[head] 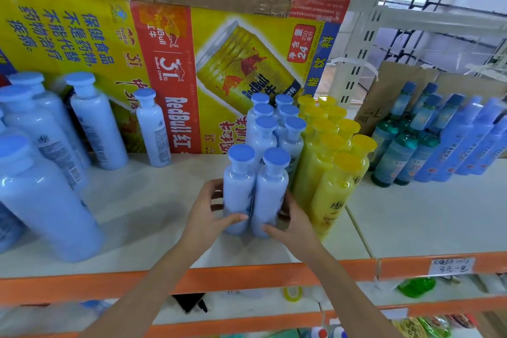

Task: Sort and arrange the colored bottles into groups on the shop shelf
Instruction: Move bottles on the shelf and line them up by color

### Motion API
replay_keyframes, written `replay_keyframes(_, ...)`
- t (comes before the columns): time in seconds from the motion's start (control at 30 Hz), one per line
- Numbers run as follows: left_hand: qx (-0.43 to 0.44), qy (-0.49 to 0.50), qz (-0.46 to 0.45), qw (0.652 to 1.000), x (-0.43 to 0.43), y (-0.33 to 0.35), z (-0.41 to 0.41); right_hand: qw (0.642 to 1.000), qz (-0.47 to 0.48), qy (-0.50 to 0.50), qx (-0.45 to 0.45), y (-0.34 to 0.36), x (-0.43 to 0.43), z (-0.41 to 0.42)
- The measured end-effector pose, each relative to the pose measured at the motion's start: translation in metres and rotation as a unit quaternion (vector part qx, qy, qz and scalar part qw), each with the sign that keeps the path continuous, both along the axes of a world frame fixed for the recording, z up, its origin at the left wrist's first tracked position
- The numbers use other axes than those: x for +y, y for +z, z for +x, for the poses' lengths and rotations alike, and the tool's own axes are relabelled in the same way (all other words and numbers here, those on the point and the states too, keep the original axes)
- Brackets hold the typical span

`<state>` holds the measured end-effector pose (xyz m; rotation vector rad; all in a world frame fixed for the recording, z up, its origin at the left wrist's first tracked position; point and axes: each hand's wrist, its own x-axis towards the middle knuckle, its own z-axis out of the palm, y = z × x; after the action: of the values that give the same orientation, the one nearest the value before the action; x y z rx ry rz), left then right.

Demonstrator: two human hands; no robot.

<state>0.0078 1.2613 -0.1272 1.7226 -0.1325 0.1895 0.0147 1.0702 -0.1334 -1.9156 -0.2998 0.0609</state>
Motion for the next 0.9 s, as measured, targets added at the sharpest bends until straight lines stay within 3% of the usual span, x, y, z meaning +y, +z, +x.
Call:
replay_keyframes(0.3,0.017,-0.053,-0.014,0.998,0.009,-0.007,0.007,0.993,0.018,-0.110,-0.043,-0.005,0.015,-0.008)
replay_keyframes(0.5,0.018,-0.087,-0.034,0.995,0.006,-0.008,0.003,0.979,-0.044,-0.188,-0.068,-0.003,0.026,-0.011)
replay_keyframes(0.73,0.014,-0.056,-0.011,0.998,0.001,-0.010,0.003,0.992,-0.048,-0.116,-0.032,-0.004,0.015,-0.011)
replay_keyframes(0.9,0.012,-0.069,0.020,0.997,0.006,-0.009,0.005,0.986,-0.066,-0.143,-0.049,-0.006,0.016,-0.010)
